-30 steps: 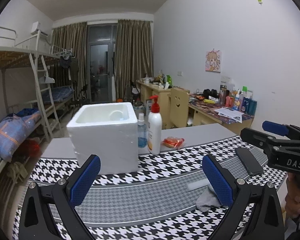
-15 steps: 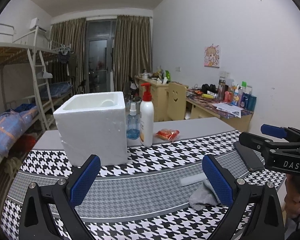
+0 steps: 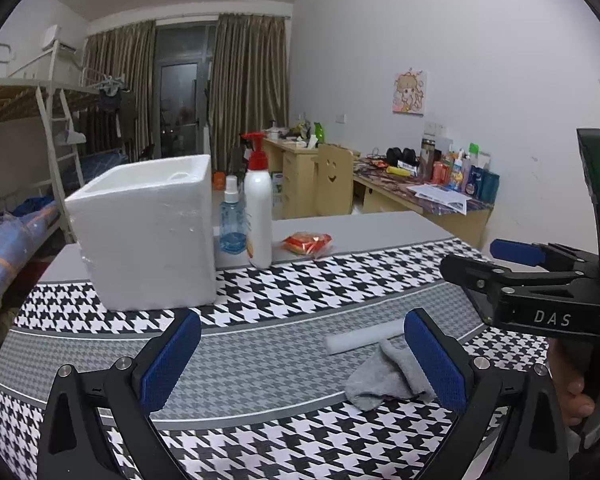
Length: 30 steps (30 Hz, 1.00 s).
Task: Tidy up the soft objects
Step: 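Move both tools down toward the grey sock and white foam tube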
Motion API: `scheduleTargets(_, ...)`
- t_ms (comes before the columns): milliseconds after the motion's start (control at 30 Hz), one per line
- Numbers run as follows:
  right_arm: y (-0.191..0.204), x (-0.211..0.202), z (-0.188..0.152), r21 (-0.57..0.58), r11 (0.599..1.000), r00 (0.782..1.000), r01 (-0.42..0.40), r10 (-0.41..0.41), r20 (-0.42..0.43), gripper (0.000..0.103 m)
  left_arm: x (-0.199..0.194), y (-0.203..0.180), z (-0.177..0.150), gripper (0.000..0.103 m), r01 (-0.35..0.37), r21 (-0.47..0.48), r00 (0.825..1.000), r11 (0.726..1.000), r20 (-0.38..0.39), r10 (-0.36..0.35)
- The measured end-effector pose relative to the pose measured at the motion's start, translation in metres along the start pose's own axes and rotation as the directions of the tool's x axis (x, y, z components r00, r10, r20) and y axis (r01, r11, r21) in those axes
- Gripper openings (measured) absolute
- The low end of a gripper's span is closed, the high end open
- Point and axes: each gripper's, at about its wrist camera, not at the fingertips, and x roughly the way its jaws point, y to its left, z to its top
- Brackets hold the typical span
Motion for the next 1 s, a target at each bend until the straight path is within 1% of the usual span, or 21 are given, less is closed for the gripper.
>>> scheduleTargets(433,-0.012,0.018,-0.008,0.007,1.0,0.998,-0.006,0.006,-0.058,0.089,0.023,-0.012,-0.014,0.102,0.014,-0.014,0.998,1.0,-0.069,-0.015)
scheduleTargets(567,-0.014,0.026,-0.012,-0.002,1.0,0.996,-0.01,0.009,-0.089,0.089,0.031,-0.017,-0.017,0.102,0.023,-0.013,0.996,1.0,-0.089,-0.024)
scheduleTargets(700,-0.018,0.033,-0.013,0.009,0.999,0.992,-0.038,0.038,-0.12,0.089,0.038,-0.021,-0.022,0.102,0.041,-0.015,0.994,0.999,-0.105,-0.043)
scheduleTargets(767,-0.019,0.038,-0.015,0.008,0.999,0.991,-0.031,0.032,-0.131,0.089,0.042,-0.024,-0.024,0.102,0.05,-0.021,0.992,0.999,-0.118,-0.052)
scheduleTargets(833,-0.021,0.041,-0.017,0.009,0.999,0.989,-0.031,0.032,-0.146,0.089,0.045,-0.025,-0.027,0.102,0.042,-0.034,0.991,0.999,-0.127,-0.046)
scheduleTargets(1000,-0.029,0.048,-0.02,0.035,0.999,0.985,-0.036,0.042,-0.17,0.089,0.055,-0.033,-0.029,0.102,0.051,-0.03,0.986,0.998,-0.156,-0.055)
